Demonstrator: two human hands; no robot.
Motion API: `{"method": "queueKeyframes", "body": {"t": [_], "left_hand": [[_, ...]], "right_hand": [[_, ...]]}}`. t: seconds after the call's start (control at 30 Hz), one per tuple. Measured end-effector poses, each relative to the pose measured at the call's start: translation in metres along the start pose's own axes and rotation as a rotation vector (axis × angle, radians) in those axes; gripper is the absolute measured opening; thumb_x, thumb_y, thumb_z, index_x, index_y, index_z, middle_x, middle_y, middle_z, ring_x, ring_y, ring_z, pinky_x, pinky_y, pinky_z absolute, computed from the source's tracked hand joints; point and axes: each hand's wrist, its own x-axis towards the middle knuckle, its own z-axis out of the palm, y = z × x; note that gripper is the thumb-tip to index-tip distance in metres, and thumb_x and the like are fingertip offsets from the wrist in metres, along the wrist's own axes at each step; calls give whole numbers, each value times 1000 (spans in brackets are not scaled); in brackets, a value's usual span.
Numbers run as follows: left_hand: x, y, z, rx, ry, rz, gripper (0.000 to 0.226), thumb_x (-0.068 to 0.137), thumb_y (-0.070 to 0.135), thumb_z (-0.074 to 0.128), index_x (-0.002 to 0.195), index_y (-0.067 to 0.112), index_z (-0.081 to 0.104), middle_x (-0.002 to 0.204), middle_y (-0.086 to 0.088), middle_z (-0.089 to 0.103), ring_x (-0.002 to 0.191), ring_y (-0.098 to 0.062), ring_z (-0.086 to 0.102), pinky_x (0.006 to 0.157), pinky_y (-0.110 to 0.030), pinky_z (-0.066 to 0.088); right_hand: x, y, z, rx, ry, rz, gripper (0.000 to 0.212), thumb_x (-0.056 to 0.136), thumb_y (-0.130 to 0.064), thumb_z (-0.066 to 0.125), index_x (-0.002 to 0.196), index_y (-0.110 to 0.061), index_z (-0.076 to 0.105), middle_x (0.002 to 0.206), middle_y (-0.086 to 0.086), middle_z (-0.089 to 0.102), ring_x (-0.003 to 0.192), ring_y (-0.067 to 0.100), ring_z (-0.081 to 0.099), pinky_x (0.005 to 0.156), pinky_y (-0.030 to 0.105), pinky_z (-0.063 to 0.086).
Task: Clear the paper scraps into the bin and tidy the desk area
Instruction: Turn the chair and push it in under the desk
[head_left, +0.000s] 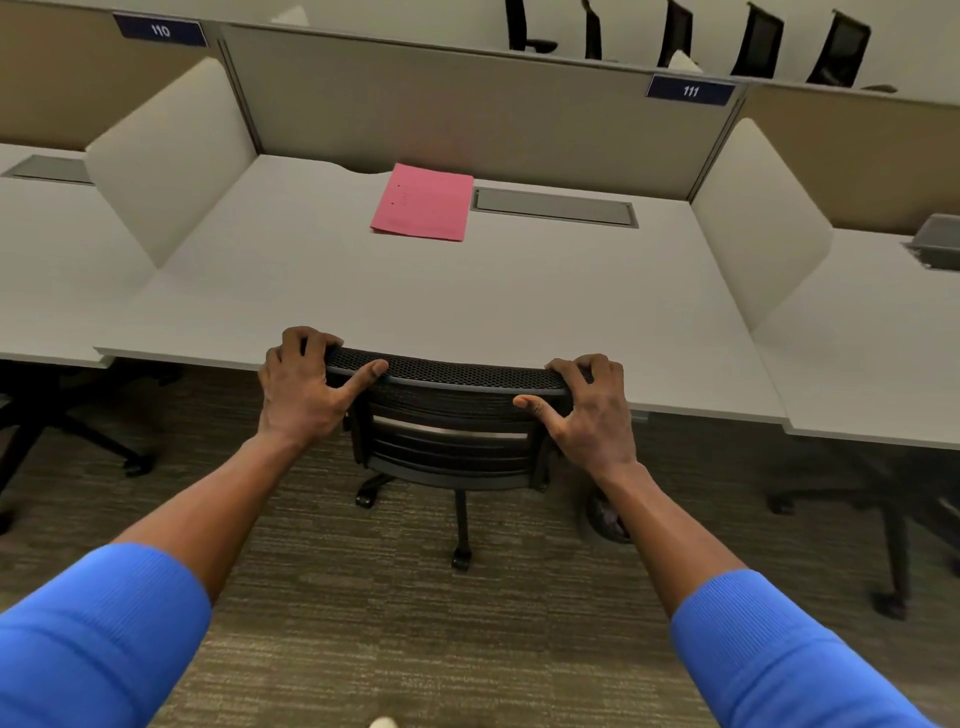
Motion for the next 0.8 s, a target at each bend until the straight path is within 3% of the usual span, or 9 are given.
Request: {"method": "queueKeyframes", "body": {"t": [0.3, 0.53, 0.63, 0.73, 0.8], "left_hand": [[3, -2, 11, 2, 49, 14, 84, 79, 99, 40, 123, 28, 54, 128, -3, 44, 114, -35, 55, 98, -56, 48], [4, -1, 9, 32, 3, -11, 89, 78, 102, 33, 126, 30, 53, 131, -5, 43, 120, -38, 53, 106, -59, 43], [5, -1, 8, 80, -42, -25, 92, 78, 103, 29, 129, 30, 50, 135, -8, 42, 128, -43, 50, 117, -63, 35], [6, 3, 3, 174, -92, -37, 98, 79, 103, 24, 137, 28, 49, 146, -11, 43, 145, -46, 39, 126, -71, 16], [5, 6, -1, 230, -135, -58, 111, 78, 104, 17, 151, 24, 42, 161, -14, 39, 158, -45, 23, 128, -69, 4]], "right_hand": [[5, 10, 4, 8, 17, -25, 74, 85, -89, 51, 126, -29, 64, 120, 4, 50, 115, 23, 48, 86, 26, 49], [5, 6, -1, -23, -12, 6, 75, 85, -92, 49, 128, -32, 62, 123, 2, 48, 118, 21, 47, 85, 32, 58], [4, 3, -5, -43, -38, 33, 77, 83, -94, 45, 130, -35, 59, 129, 3, 46, 125, 23, 45, 84, 39, 63], [3, 0, -11, -104, -79, 51, 85, 83, -97, 39, 138, -34, 56, 139, 8, 45, 133, 28, 44, 103, 48, 56], [2, -3, -16, -138, -119, 80, 95, 82, -98, 33, 147, -30, 48, 146, 11, 44, 140, 32, 41, 114, 55, 46]]}}
